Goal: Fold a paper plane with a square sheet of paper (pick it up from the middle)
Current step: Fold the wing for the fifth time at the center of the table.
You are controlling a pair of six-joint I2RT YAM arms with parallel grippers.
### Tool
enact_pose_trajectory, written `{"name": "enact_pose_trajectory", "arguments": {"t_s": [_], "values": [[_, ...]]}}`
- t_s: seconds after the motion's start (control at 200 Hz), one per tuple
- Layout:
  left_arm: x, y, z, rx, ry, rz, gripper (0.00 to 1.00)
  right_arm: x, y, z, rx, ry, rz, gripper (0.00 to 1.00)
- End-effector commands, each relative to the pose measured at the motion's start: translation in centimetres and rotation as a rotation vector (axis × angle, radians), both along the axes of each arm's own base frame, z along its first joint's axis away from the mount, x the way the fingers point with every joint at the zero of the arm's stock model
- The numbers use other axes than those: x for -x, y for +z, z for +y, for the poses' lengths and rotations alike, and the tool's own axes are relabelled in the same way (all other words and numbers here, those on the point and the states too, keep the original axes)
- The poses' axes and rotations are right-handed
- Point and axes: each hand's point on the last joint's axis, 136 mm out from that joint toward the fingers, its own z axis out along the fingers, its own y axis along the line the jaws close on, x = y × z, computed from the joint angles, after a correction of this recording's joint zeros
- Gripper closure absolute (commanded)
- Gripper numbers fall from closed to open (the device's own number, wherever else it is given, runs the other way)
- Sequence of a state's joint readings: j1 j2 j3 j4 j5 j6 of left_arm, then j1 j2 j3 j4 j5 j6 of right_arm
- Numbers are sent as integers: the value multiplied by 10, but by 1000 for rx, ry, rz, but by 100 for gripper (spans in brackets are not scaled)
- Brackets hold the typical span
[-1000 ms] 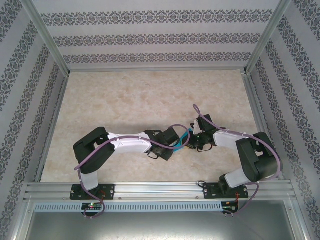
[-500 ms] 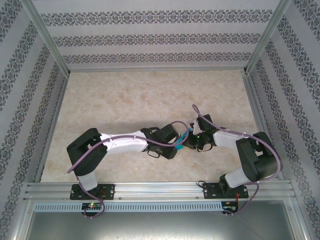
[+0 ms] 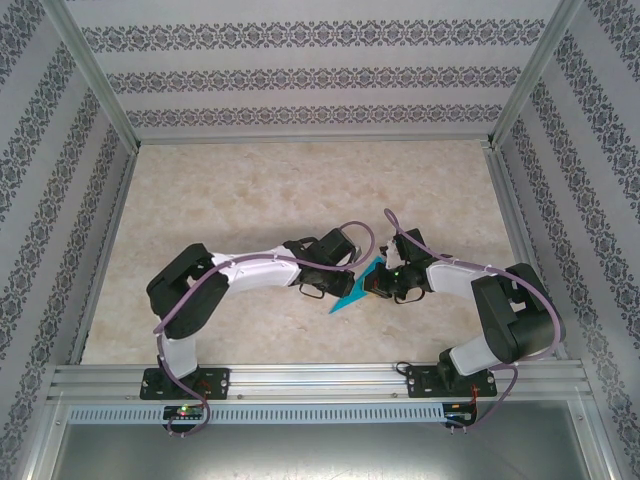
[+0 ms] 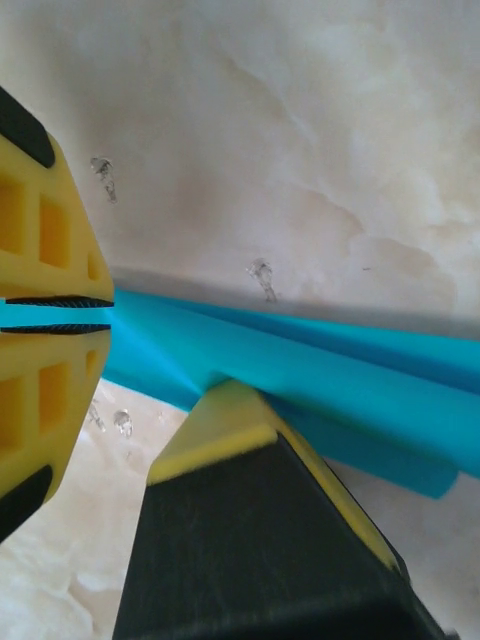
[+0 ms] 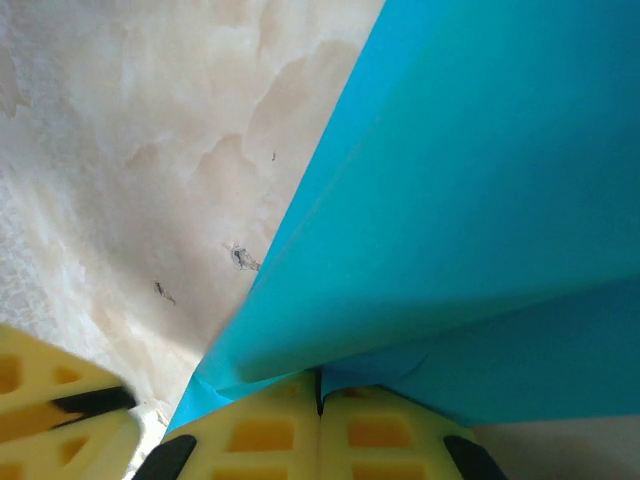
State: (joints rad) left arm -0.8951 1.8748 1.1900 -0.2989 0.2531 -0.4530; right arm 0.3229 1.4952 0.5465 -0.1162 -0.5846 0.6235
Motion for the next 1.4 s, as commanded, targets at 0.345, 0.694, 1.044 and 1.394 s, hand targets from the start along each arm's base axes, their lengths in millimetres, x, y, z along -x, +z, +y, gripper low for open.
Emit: {"name": "enact_pose_trajectory", "arguments": {"t_s": [0.345,0.694,1.044,1.394], "values": [[5,-15,-12,17,-46,66,90,10,-22,-15,89,-12,52,100],[11,-24,-14,33,-59,99,91,11,-25,-17,89,-24,55,100],[15,-46,-2,-49,-63,89,90,8,-20,-16,80,-33,40,96],[22,-76,24,-204,-71,66,90,0,7,-14,42,-43,-9,82]]}}
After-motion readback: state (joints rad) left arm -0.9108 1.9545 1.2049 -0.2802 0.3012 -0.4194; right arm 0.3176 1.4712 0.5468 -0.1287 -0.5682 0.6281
